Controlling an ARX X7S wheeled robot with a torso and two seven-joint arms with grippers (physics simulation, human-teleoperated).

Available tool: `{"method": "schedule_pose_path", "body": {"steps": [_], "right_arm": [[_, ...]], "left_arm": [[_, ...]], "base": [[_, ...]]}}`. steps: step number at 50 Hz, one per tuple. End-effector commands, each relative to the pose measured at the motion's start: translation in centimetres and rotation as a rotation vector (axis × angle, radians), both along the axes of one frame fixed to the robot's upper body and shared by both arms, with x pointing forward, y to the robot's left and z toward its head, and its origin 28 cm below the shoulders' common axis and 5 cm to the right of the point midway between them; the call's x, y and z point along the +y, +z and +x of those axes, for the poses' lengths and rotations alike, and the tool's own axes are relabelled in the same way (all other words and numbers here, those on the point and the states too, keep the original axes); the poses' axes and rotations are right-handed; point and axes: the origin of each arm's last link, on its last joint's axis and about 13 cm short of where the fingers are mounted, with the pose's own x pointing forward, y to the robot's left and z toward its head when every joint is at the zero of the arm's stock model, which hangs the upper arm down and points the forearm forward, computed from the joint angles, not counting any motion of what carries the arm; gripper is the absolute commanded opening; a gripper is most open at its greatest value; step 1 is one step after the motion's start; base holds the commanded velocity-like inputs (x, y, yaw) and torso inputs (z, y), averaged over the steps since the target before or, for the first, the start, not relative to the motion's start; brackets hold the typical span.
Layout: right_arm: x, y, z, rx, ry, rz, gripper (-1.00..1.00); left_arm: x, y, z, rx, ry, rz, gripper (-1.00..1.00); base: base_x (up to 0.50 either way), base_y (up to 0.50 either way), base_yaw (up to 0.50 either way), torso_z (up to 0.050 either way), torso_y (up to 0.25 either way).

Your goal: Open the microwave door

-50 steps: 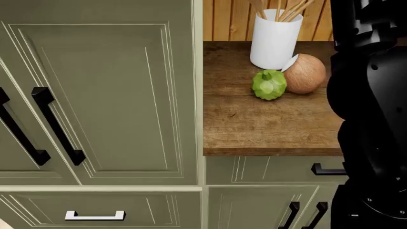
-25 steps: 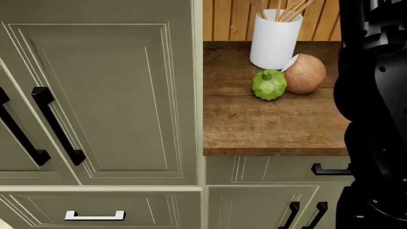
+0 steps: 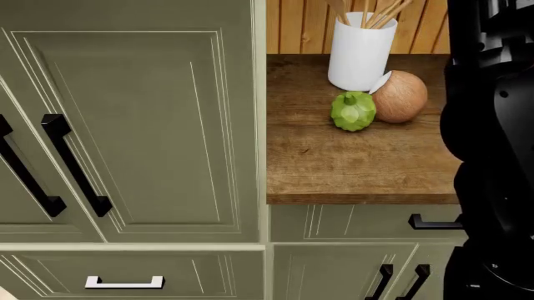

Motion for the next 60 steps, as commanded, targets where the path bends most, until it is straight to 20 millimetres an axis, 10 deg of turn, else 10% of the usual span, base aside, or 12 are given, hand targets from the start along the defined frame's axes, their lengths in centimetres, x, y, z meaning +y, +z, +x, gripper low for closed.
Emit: {"method": "schedule_pose_path", "body": {"steps": [1,25,60], "right_arm": [[0.0,0.0,0.0,0.000,-0.001,0.001,1.00],[0.2,0.3,0.1,-0.004,0.008,0.000,1.00],[0.5,0.2,0.1,-0.005,0.017,0.005,1.00]], "left_arm": [[0.5,1.7,1.4,-0.003,0.050,-0.023,1.00],[3.5,2.6,2.0,-0.012,0.144,-0.079,1.00],[7.7,-1.0,-4.5,-0.046,0.170,-0.088,1.00]], "base": [[0.00,0.00,0.00,0.000,0.000],[0.00,0.00,0.00,0.000,0.000],[0.00,0.00,0.00,0.000,0.000]]}}
